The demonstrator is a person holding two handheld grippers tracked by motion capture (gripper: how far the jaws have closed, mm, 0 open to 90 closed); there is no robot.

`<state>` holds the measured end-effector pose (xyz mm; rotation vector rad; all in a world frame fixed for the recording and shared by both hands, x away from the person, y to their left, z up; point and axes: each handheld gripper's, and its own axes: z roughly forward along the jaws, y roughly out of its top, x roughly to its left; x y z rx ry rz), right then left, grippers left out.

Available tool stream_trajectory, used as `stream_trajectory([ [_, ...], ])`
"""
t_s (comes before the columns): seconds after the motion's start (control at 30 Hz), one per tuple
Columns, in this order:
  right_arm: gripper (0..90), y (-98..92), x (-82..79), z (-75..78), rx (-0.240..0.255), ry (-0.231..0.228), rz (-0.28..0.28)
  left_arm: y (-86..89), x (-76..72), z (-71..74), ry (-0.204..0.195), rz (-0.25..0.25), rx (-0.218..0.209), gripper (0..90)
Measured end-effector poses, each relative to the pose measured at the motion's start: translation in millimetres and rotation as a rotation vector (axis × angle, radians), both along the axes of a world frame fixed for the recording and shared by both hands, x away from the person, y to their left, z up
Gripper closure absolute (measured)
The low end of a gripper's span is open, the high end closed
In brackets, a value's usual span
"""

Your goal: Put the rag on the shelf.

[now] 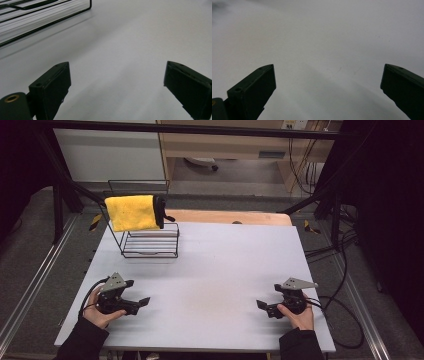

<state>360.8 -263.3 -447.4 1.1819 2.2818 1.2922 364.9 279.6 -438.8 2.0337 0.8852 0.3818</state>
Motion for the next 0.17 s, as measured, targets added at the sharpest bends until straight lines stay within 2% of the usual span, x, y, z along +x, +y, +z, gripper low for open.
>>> stream_trajectory([
  [0.17, 0.7, 0.4, -0.4, -0.4, -0.002, 0.002, 0.001, 0.7, -0.1, -1.0, 0.001, 0.002, 0.004, 7.4],
])
